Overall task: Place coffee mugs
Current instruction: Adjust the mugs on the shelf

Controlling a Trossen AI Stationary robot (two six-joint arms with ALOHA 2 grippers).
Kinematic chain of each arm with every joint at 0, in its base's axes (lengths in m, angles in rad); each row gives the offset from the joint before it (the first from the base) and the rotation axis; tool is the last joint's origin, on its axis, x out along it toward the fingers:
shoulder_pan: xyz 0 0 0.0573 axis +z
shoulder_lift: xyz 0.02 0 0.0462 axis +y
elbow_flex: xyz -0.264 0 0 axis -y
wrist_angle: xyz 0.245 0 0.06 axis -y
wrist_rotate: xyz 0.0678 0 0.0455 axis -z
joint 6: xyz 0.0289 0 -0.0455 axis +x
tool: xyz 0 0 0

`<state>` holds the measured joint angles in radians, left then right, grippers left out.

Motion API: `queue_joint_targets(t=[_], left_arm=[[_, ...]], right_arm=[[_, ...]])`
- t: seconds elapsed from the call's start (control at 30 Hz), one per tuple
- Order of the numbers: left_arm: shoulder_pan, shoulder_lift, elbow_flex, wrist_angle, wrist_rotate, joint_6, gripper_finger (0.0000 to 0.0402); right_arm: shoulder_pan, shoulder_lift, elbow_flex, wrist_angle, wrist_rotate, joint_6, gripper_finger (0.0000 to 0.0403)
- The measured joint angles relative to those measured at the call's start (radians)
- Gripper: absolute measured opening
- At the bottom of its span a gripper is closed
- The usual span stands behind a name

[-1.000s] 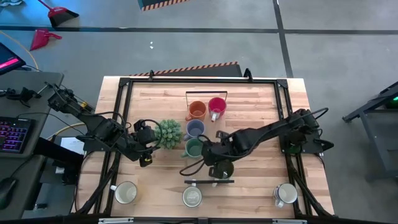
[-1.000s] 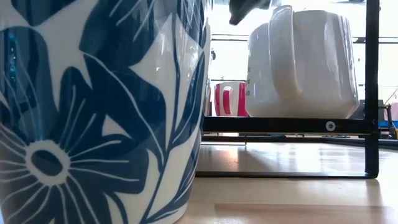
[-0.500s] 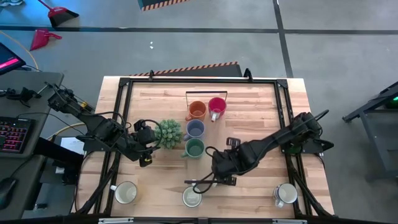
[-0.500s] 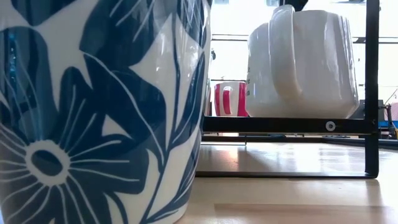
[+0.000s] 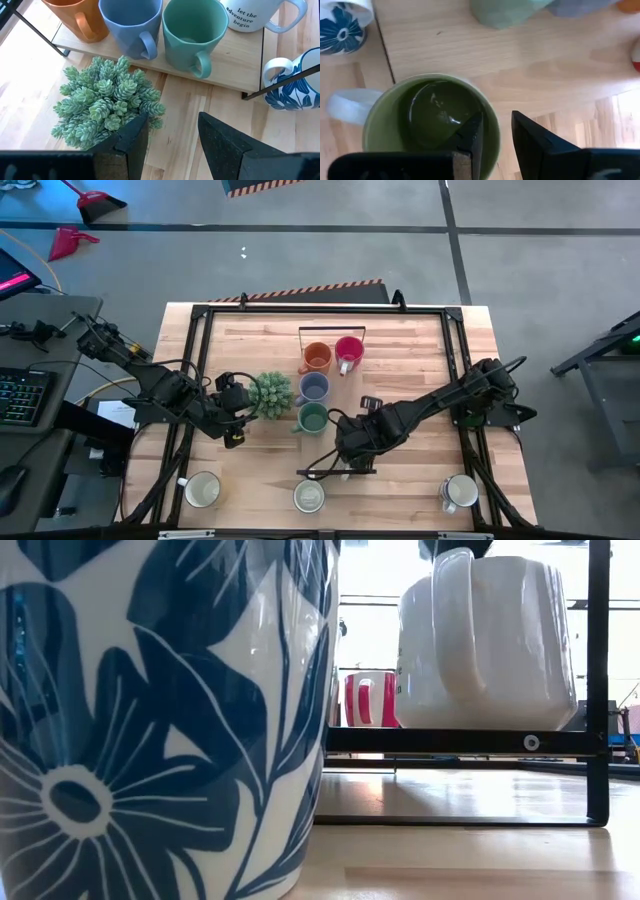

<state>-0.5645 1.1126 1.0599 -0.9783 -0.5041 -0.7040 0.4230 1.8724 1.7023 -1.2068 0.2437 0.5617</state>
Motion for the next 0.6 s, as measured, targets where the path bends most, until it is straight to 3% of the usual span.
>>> queue_joint_targets(t=[0.6], left_arm=[[0.000,0.000,0.000,0.000,0.000,0.002,0.0161]], right_arm=[[0.000,0.000,0.000,0.025,-0.015,-0.039,0.0080]])
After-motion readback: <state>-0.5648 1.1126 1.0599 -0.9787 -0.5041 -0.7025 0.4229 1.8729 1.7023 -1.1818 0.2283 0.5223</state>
